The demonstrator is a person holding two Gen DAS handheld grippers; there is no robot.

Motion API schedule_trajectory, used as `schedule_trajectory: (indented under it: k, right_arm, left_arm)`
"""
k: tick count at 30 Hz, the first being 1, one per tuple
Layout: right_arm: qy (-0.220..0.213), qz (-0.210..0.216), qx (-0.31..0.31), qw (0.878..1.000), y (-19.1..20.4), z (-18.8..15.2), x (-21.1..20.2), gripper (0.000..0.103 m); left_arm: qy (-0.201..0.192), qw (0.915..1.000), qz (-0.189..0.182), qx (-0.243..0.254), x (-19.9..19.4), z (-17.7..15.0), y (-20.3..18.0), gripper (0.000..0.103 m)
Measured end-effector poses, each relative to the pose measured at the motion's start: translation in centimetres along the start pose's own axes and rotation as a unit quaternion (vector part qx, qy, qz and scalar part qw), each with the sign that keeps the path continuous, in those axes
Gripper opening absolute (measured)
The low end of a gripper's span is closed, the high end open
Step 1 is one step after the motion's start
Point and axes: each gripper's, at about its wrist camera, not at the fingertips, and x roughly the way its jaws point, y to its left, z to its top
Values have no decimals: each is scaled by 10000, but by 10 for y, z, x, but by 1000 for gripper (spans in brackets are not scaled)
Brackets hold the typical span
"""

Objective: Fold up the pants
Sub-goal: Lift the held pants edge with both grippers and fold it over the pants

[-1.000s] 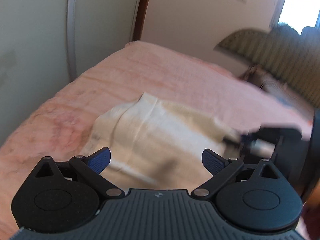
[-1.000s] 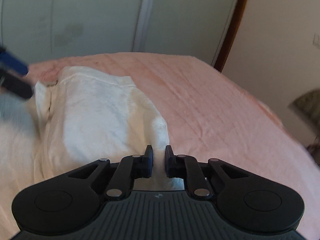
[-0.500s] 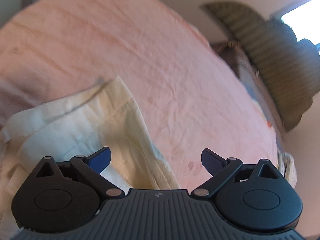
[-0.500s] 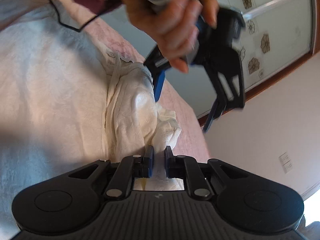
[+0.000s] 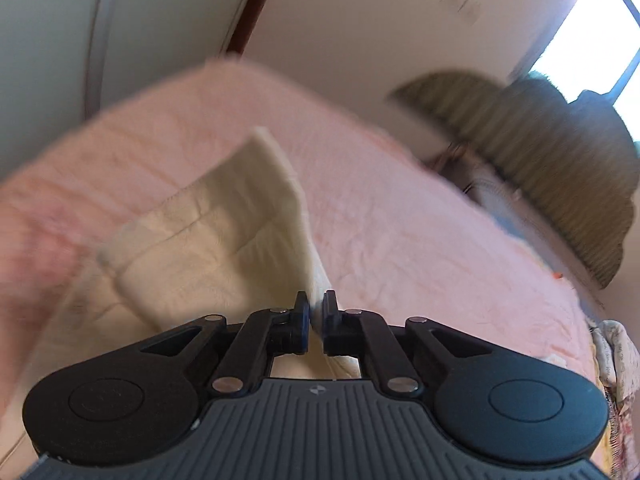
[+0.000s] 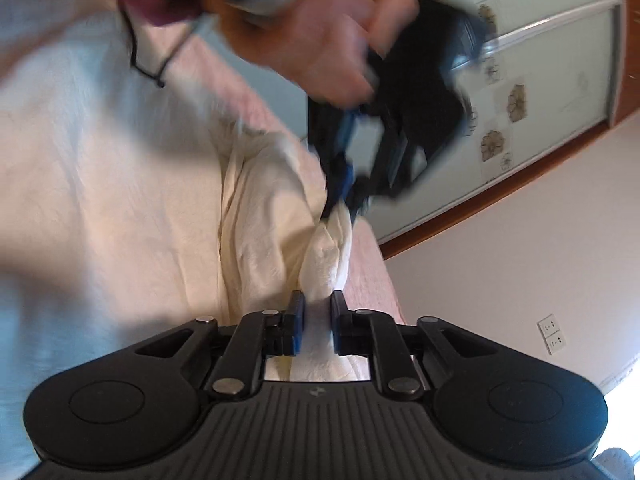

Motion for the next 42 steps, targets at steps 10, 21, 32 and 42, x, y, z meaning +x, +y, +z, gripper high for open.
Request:
schedule_trajectory:
  k: [10, 21, 32, 42]
  right_arm:
    - [1014, -280, 529, 9930, -45, -61, -75, 81]
    - [1831, -120, 435, 9821, -42, -105, -68, 78]
    - [2341, -527, 307, 9703, -44, -135, -42, 74]
    - [2447, -352, 884, 9649, -41, -117, -64, 4]
  left_arm:
    - [72, 9969, -66, -781, -61, -84, 44, 3]
    - [-109, 9945, -102, -1041, -54, -84, 52, 15]
    - [-87, 9914, 50, -1302, -45, -83, 58, 35]
    - [-154, 9924, -38, -1222, -50, -80, 70, 3]
